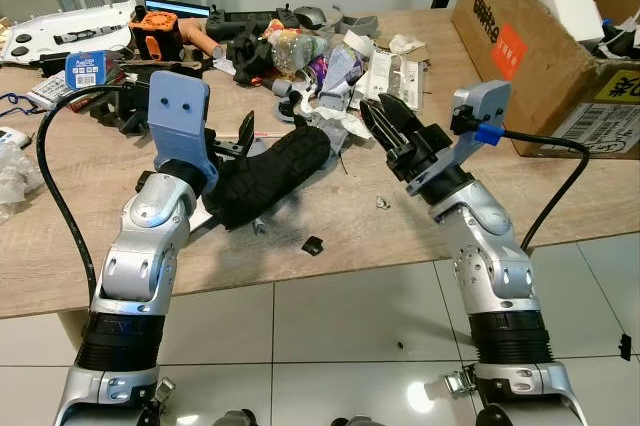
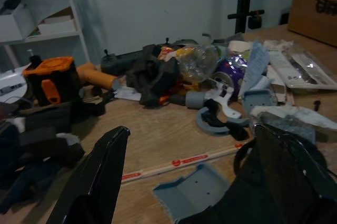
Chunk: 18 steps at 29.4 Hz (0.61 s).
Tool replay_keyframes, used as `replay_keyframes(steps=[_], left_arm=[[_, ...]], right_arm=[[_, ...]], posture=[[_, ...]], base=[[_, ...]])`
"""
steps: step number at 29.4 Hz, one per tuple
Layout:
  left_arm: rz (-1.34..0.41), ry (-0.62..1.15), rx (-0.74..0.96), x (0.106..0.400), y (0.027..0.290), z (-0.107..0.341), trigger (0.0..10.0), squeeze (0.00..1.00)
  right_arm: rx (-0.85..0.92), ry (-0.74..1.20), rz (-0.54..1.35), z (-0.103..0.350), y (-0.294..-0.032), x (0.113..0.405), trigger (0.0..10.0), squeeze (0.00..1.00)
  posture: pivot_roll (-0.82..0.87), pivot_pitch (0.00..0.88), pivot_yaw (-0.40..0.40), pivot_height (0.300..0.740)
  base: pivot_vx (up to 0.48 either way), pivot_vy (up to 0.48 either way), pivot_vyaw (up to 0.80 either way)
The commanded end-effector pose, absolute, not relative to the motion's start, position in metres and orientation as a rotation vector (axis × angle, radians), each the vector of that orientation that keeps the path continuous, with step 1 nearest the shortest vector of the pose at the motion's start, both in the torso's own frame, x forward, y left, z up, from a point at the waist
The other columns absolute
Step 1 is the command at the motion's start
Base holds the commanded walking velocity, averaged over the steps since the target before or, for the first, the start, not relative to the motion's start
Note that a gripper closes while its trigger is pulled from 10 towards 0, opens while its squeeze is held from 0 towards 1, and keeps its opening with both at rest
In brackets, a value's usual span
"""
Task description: Picking trash to rubbish bin
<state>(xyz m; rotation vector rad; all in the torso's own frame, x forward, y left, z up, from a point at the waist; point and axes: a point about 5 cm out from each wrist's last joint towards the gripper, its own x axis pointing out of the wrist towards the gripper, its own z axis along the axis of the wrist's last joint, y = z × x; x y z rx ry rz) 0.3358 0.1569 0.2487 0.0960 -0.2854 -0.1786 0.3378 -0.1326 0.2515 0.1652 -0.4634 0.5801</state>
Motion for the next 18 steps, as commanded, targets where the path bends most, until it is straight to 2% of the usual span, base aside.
replay_keyframes(steps=[1,2,6,8,9,15,16,18], left_arm=[[-0.182,-0.281,0.087,0.334,0.157,0.246,10.0,0.0],[-0.181,-0.283,0.084,0.333,0.157,0.246,10.0,0.0],[-0.178,-0.285,0.084,0.332,0.156,0.245,10.0,0.0],[-0.175,-0.281,0.066,0.332,0.155,0.243,10.0,0.0],[-0.172,-0.277,0.05,0.331,0.153,0.242,10.0,0.0],[-0.173,-0.237,0.001,0.326,0.144,0.225,10.0,0.0],[-0.187,-0.234,0.0,0.322,0.139,0.222,10.0,0.0],[-0.195,-0.228,0.01,0.322,0.136,0.221,10.0,0.0]], right_arm=[[0.168,-0.466,0.575,0.252,-0.133,0.335,10.0,0.0],[0.149,-0.46,0.572,0.251,-0.133,0.334,10.0,0.0],[0.151,-0.439,0.565,0.248,-0.132,0.334,10.0,0.0],[0.147,-0.437,0.559,0.248,-0.131,0.334,10.0,0.0],[0.147,-0.437,0.554,0.247,-0.131,0.333,10.0,0.0],[0.133,-0.411,0.524,0.233,-0.132,0.33,10.0,0.0],[0.216,-0.399,0.484,0.227,-0.134,0.327,10.0,0.0],[0.233,-0.385,0.47,0.224,-0.136,0.327,10.0,0.0]], posture=[[0.06,0.218,-0.02,0.74],[0.06,0.191,-0.016,0.74],[0.06,0.208,-0.017,0.74],[0.06,0.213,-0.017,0.74],[0.06,0.183,-0.014,0.74],[0.05,0.191,-0.023,0.74],[0.05,0.176,-0.021,0.74],[0.06,0.188,-0.023,0.74]], base=[[0.0,0.0,0.0],[0.0,0.0,0.0],[0.0,0.0,0.0],[0.0,0.0,0.8],[0.0,0.0,0.8],[0.0,0.0,0.8],[0.0,0.0,0.0],[0.0,0.0,0.0]])
